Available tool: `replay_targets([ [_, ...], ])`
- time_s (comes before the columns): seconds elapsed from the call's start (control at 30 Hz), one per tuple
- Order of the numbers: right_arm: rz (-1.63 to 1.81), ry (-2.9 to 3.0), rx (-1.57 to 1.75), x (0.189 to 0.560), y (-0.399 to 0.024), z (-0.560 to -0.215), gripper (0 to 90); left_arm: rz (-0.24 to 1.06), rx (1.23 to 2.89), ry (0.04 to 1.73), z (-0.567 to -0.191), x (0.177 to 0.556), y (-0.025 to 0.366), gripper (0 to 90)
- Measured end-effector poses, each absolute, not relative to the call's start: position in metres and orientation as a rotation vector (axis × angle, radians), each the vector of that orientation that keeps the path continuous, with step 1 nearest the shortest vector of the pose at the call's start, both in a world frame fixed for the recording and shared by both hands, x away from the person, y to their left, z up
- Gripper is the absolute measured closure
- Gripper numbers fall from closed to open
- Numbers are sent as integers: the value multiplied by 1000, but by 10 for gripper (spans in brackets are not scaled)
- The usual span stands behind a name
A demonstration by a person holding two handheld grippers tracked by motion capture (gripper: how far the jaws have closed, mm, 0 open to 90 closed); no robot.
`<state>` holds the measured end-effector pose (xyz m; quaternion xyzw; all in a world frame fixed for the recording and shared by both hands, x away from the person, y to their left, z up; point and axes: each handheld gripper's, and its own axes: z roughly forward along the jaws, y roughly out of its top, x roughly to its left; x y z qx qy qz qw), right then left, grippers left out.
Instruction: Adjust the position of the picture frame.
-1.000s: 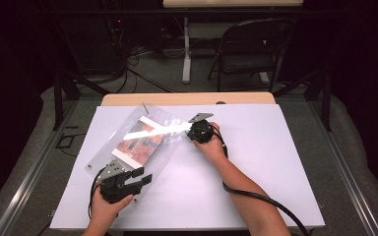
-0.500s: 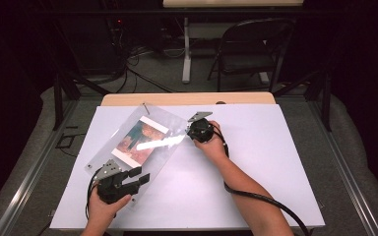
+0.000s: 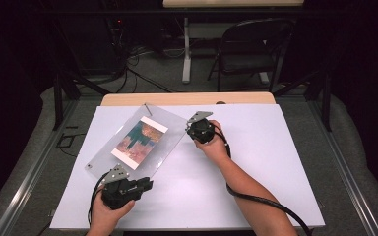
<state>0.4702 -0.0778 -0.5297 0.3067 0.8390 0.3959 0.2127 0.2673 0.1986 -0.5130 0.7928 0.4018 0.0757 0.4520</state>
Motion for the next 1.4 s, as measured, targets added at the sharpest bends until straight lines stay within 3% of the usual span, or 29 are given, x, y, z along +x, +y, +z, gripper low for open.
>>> replay_targets([
  [0.2,1107,2326,842,469,-78,-525,854,145,1991,1007,-518,270,198,897],
  [0.53,1118,2308,804,461,-81,-515,857,180,2064,1008,-525,272,191,900],
  [0.73,1119,2287,795,455,-88,-512,857,136,2043,1011,-527,277,194,900],
  [1.13,1109,2217,733,421,-120,-496,858,72,2027,1047,-530,297,193,900],
  [1.4,1106,2198,710,404,-131,-490,858,96,2034,1074,-534,306,192,900],
])
